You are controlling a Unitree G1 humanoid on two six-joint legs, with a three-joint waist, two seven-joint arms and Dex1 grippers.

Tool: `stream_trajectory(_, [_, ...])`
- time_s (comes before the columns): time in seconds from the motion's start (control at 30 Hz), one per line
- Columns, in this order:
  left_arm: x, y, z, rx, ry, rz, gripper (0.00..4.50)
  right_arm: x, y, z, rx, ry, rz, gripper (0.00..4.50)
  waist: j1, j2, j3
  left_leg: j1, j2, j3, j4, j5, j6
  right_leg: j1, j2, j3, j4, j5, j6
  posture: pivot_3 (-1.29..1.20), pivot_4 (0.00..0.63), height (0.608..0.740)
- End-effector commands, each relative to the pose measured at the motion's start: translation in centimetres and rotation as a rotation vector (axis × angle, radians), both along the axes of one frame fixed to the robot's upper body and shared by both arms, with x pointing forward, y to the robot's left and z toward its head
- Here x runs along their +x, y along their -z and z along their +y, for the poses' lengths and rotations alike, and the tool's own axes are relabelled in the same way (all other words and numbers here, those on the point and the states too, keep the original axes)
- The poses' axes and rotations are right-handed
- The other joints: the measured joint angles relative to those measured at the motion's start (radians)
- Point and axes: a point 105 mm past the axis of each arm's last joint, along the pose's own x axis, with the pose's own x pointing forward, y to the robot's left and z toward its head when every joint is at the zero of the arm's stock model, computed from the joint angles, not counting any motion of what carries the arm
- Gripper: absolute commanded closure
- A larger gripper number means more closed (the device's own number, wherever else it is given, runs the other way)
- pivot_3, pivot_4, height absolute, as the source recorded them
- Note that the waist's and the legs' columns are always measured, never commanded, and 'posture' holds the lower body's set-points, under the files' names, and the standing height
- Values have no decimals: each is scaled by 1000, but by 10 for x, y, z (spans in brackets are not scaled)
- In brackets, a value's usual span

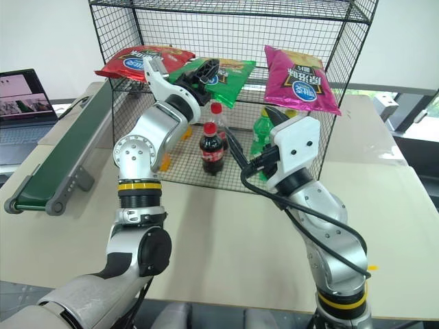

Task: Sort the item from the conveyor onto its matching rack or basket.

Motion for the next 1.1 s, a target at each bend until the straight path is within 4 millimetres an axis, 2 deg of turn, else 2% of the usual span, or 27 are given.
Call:
stream_trajectory(0.03, [-15,-6,-2,27,56,-53,531,-8,-10,0,16,-14,-51,0,0,0,0,0,0,0,0,0,0,0,0,0,0,0,0,0,150,740])
stream_trajectory(0.07, [-18,-4,0,43,64,-50,27,-8,-9,1,16,-16,-50,0,0,0,0,0,0,0,0,0,0,0,0,0,0,0,0,0,150,740])
stream_trajectory(0.2, [-29,7,12,103,85,-37,27,-7,-8,1,19,-25,-44,0,-2,0,0,0,0,0,0,0,0,0,0,0,1,0,0,0,150,740])
stream_trajectory(0.3, [-47,19,21,191,153,-50,27,-6,-5,2,18,-37,-33,0,-4,0,0,1,0,0,0,0,0,0,0,0,2,0,0,0,150,740])
stream_trajectory(0.37, [-62,25,30,278,203,-98,27,-6,-1,0,12,-39,-19,0,-5,0,0,1,0,-1,0,0,0,0,0,0,2,0,0,0,150,740])
stream_trajectory(0.43, [-74,42,45,473,210,-145,27,-5,6,-4,4,-30,4,0,-8,1,0,2,0,-1,0,0,0,0,0,0,3,0,0,0,150,740])
stream_trajectory(0.5, [-78,72,63,768,154,-166,27,-5,19,-11,-13,-9,37,0,-13,1,0,2,0,-1,-1,0,0,0,0,0,3,0,0,0,150,740])
stream_trajectory(0.57, [-78,95,82,919,83,-170,27,-4,35,-19,-10,17,90,0,-11,2,0,3,0,0,-2,1,-2,0,0,0,2,0,0,0,150,740])
stream_trajectory(0.6, [-78,102,88,938,53,-176,27,-3,44,-23,-7,31,117,0,-6,2,0,4,0,0,-3,1,-3,0,0,0,2,0,-1,0,150,740])
stream_trajectory(0.7, [-75,139,107,1040,-46,-156,27,2,82,-37,3,128,235,0,2,2,0,2,0,0,-3,1,-3,0,0,0,1,-1,-1,0,150,740])
stream_trajectory(0.8, [-69,171,123,1157,-186,-129,27,0,117,-41,-39,185,303,0,0,1,0,1,0,0,-3,1,-3,0,0,0,0,-1,-2,0,150,740])
stream_trajectory(0.87, [-69,188,128,1211,-241,-133,27,-1,136,-48,-30,247,339,0,-1,1,0,1,0,0,-3,1,-3,-1,0,0,1,-1,-2,0,150,740])
stream_trajectory(0.97, [-77,206,128,1209,-254,-146,27,-3,155,-59,-13,311,378,0,-4,2,0,1,0,0,-3,0,-1,-1,0,1,1,-1,-2,0,150,740])
stream_trajectory(1.1, [-80,218,135,1209,-263,-136,27,-2,162,-68,-22,338,377,0,-4,2,0,0,0,0,-2,0,0,-1,0,1,1,-1,-2,0,150,740])
